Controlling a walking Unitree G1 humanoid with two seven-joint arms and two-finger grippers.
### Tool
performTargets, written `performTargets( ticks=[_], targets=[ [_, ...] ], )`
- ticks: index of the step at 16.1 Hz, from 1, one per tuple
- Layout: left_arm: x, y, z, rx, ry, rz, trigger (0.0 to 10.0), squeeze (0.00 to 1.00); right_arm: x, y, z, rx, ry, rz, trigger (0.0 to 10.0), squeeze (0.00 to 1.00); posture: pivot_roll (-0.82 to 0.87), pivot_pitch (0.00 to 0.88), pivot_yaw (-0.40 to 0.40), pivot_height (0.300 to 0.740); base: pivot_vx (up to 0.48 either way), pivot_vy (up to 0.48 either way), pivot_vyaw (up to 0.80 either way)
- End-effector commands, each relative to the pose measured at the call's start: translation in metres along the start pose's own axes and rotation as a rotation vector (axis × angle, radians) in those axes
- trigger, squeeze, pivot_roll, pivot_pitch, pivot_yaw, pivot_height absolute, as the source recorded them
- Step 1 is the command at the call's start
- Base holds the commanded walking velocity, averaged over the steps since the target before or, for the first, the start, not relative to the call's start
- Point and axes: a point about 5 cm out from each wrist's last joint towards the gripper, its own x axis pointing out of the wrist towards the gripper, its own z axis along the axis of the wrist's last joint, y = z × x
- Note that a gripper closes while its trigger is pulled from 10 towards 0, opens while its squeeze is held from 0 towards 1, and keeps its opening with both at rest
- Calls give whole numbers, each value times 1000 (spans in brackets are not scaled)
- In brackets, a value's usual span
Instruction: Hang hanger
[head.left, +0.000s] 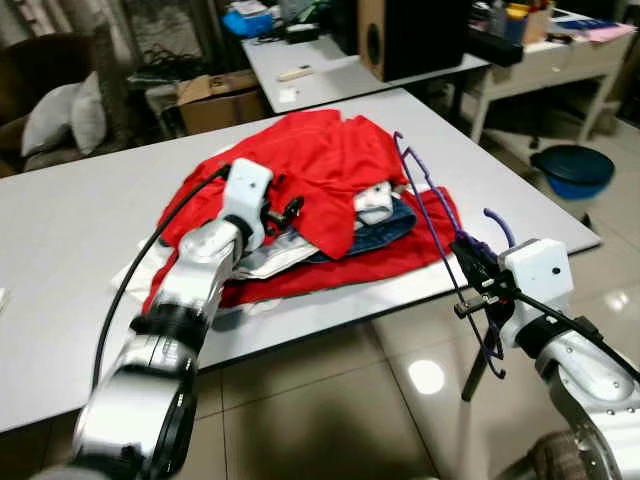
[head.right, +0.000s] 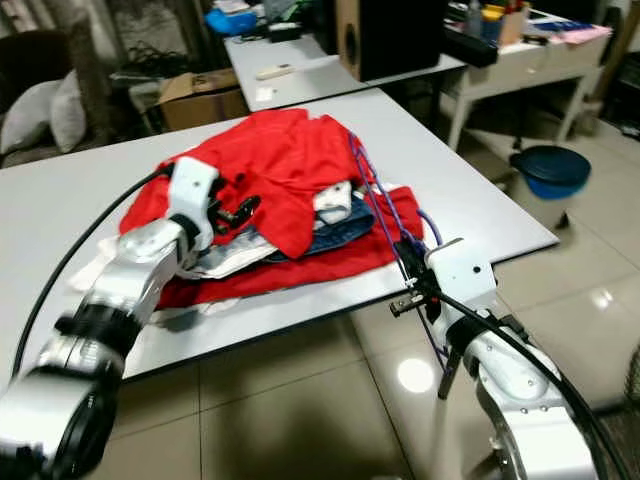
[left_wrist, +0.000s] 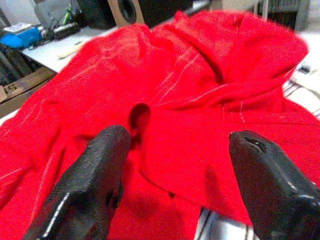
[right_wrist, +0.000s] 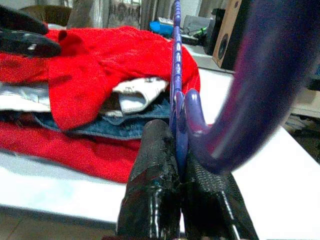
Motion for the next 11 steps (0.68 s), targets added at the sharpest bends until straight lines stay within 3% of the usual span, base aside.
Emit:
performTargets(
  ticks=[1, 2, 5, 8, 9, 10, 11],
  targets=[
    [-2, 16, -3, 46, 42, 80, 0, 0, -1, 6, 7, -15, -13, 69, 10000, 0, -218, 0, 184, 740, 0, 0, 0],
    [-3, 24, -4, 63, 60, 131, 0, 0, -3, 10, 6, -24, 2, 117, 10000, 0, -223, 0, 191, 740, 0, 0, 0],
    [-13, 43, -3, 11, 12, 175, 0, 0, -9, 15, 2, -51, 41, 197, 10000, 0, -222, 0, 187, 740, 0, 0, 0],
    [-23, 48, -9, 17, -7, 104, 0, 0, -8, 17, 1, -55, 53, 240, 10000, 0, -202, 0, 158, 740, 0, 0, 0],
    [-27, 51, -16, 35, 22, 99, 745, 0, -6, 19, 1, -58, 54, 262, 10000, 0, -189, 0, 144, 740, 0, 0, 0],
    [-29, 52, -20, 44, 41, 101, 2157, 0, -5, 20, 1, -58, 54, 273, 10000, 0, -185, 0, 139, 740, 0, 0, 0],
    [-31, 53, -28, 65, 78, 112, 5412, 0, -3, 21, 1, -60, 53, 287, 10000, 0, -185, 0, 139, 740, 0, 0, 0]
  ],
)
